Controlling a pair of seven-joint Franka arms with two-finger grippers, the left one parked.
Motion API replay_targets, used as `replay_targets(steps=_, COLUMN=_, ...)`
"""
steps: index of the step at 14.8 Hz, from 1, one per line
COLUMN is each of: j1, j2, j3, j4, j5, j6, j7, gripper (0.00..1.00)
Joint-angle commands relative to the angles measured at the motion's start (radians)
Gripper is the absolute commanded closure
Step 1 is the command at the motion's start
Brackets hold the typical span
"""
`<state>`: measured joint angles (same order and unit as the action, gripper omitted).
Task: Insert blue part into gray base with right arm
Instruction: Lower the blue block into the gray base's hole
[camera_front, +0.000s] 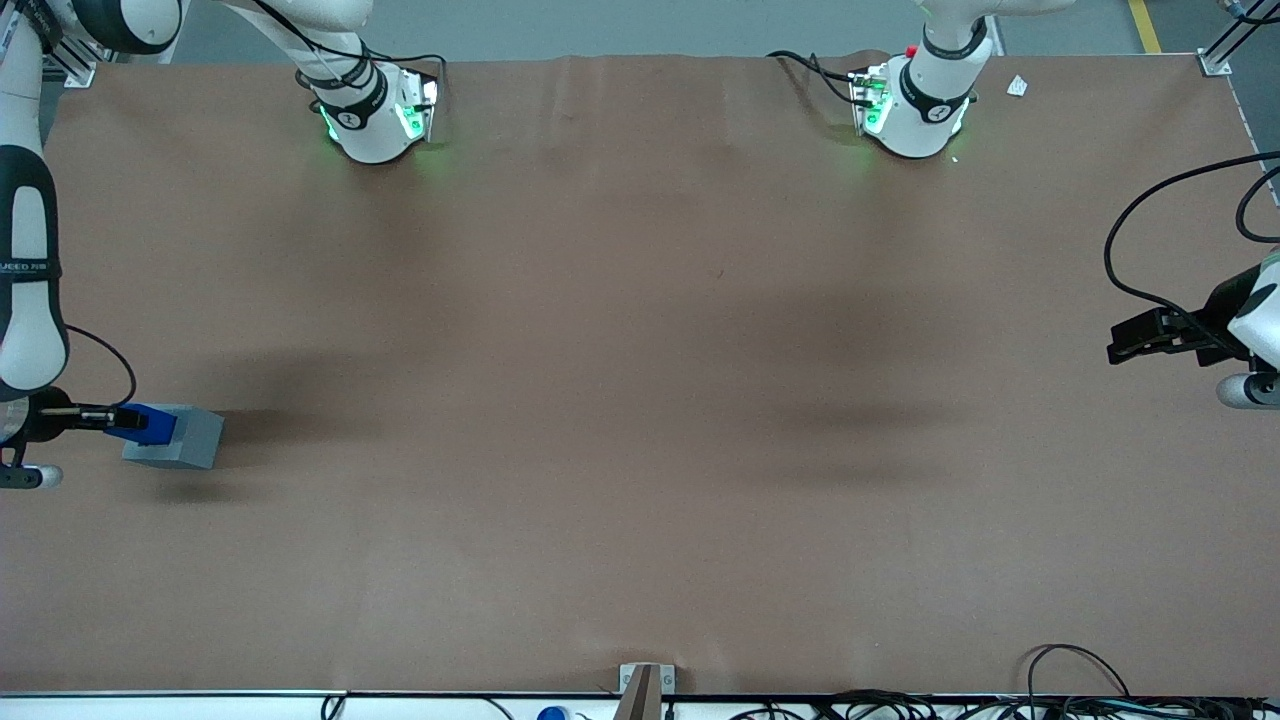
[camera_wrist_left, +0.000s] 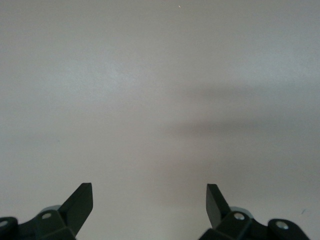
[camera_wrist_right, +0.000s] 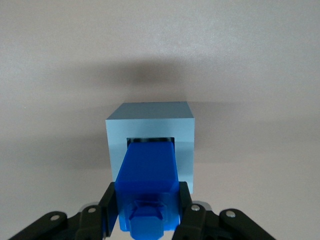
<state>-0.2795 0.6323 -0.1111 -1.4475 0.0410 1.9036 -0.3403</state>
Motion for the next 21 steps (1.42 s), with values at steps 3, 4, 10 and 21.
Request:
replay_targets(steps=3, j1=-0.02, j2=0.043, j3=0.013, j4=0.019, j5=-0.006, j6=0.011, j7=-0.002, gripper=0.96)
replay_targets(steps=4, j1=-0.02, j2=0.046, j3=0.013, j4=0.019, j5=-0.006, j6=0.011, j7=-0.002, gripper=0.96)
replay_targets(steps=10, j1=-0.01, j2=0.058, j3=0.013, j4=0.018, j5=-0.006, j6=0.031, j7=0.006, gripper=0.67)
replay_targets(steps=21, j1=0.014, j2=0.029, j3=0.018, j4=0.047, j5=-0.003, j6=0.022, j7=-0.005, gripper=0.0)
